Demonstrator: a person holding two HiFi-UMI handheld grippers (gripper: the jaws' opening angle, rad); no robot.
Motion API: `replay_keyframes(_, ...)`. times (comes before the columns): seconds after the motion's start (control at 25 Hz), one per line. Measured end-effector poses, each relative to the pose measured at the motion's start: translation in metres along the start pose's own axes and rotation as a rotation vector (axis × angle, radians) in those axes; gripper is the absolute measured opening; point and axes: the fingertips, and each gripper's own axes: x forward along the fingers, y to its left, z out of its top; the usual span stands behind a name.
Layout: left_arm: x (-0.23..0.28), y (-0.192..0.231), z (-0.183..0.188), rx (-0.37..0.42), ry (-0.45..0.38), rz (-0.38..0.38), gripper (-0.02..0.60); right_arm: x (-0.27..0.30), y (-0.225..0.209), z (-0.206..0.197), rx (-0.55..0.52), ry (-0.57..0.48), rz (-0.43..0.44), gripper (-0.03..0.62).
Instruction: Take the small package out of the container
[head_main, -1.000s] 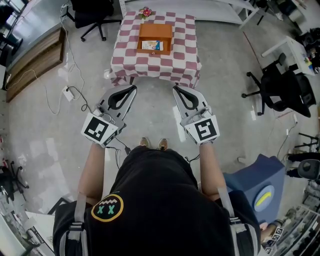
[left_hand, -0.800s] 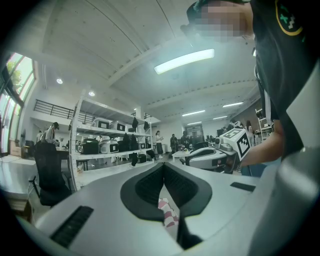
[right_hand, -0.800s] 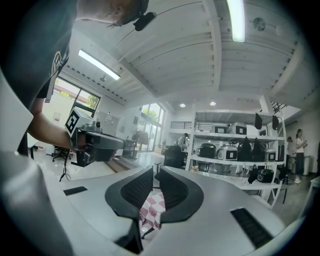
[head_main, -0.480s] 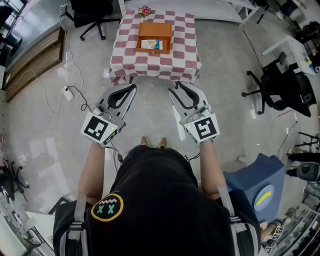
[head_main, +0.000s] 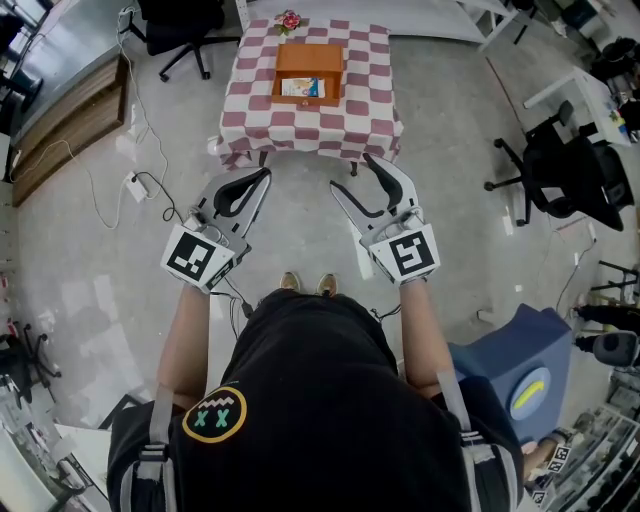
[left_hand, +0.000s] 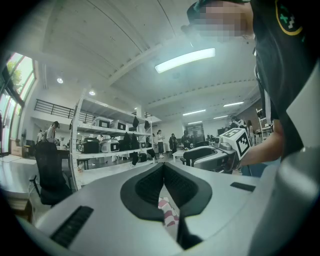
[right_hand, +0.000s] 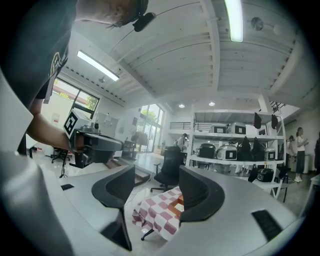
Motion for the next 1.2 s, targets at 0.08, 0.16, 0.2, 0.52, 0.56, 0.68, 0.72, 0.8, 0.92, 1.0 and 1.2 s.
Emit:
replay_keyframes(0.08, 0.001, 0.000, 0.000, -0.001, -0.001, 0.001, 0.018, 0.000, 0.000, 0.000, 0.002, -0.002, 0.001, 0.319)
replay_keyframes(0.16, 0.001, 0.000, 0.000, -0.001, 0.000, 0.000, 0.017, 0.000, 0.000, 0.000, 0.006, -0.005, 0.005, 0.354)
replay_keyframes(0.2, 0.001, 0.000, 0.000, -0.001, 0.000, 0.000, 0.017, 0.000, 0.000, -0.001, 0.007, -0.003, 0.007, 0.368)
replay_keyframes(0.52, 0.003, 0.000, -0.001, -0.002, 0.003, -0.001, 0.018, 0.004, 0.000, -0.004, 0.013, -0.005, 0.009, 0.594)
replay_keyframes(0.56, 0.003, 0.000, -0.001, -0.002, 0.004, 0.000, 0.017, 0.003, 0.000, -0.005, 0.011, -0.004, 0.008, 0.595)
replay_keyframes(0.68, 0.004, -0.002, -0.002, -0.003, 0.007, 0.001, 0.017, 0.002, 0.001, -0.008, 0.003, 0.000, 0.009, 0.595)
replay_keyframes(0.72, 0.005, -0.002, -0.002, -0.004, 0.008, 0.002, 0.018, 0.002, 0.001, -0.009, 0.000, 0.001, 0.011, 0.595)
replay_keyframes(0.8, 0.006, -0.003, -0.003, -0.001, 0.010, 0.003, 0.017, 0.002, 0.000, -0.011, 0.000, 0.005, 0.013, 0.595)
replay_keyframes(0.92, 0.008, -0.004, -0.002, 0.002, 0.017, 0.007, 0.017, 0.000, -0.003, -0.012, 0.005, 0.006, 0.014, 0.595)
replay_keyframes(1.0, 0.009, -0.005, -0.002, 0.005, 0.020, 0.010, 0.017, -0.001, -0.004, -0.010, 0.008, -0.005, 0.015, 0.595)
replay_keyframes(1.2, 0.017, -0.011, 0.002, 0.007, 0.025, 0.021, 0.017, -0.007, -0.010, -0.014, 0.012, -0.005, 0.025, 0.595)
